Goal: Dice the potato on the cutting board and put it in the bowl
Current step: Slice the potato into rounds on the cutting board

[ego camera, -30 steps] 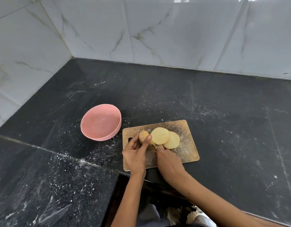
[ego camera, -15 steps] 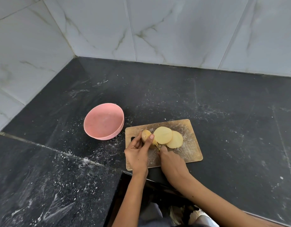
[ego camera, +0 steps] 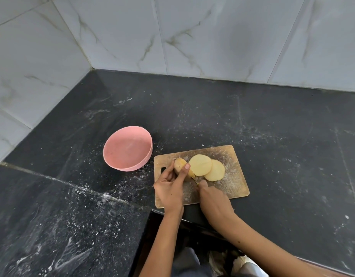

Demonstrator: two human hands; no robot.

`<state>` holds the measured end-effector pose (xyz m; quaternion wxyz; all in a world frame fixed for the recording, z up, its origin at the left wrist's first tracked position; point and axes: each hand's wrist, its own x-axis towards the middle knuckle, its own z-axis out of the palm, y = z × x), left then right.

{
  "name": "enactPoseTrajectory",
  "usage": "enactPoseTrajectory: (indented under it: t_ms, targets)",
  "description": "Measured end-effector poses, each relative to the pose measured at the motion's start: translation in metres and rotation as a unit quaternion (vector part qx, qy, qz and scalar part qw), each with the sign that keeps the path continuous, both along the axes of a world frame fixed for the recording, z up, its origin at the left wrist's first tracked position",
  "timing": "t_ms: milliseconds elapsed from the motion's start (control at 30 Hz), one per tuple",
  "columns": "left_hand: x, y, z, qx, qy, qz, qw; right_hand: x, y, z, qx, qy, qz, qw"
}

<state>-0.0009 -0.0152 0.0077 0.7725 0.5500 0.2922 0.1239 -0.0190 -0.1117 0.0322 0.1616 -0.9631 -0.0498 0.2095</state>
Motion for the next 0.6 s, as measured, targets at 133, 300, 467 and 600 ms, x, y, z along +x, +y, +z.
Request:
enactPoseTrajectory:
  t_ms: [133,300,467,600]
  targets:
    - [0.001,-0.002,-0.003,-0.004,0.003,0.014,1.000,0.000,-0.002,0.001,-0.003,0.008,-0.008,1.000]
    - [0.001,-0.005,-0.003,-0.006,-0.003,0.018,1.000,0.013,0.009,0.004,-0.004,0.002,-0.014,1.000]
    - [0.001,-0.005,-0.001,-0.018,-0.009,0.010,1.000,0.013,0.009,0.003,-0.001,-0.005,-0.010,1.000]
    - [0.000,-0.004,0.002,-0.036,-0.001,0.010,0.999,0.005,0.005,0.000,-0.007,-0.006,-0.006,1.000]
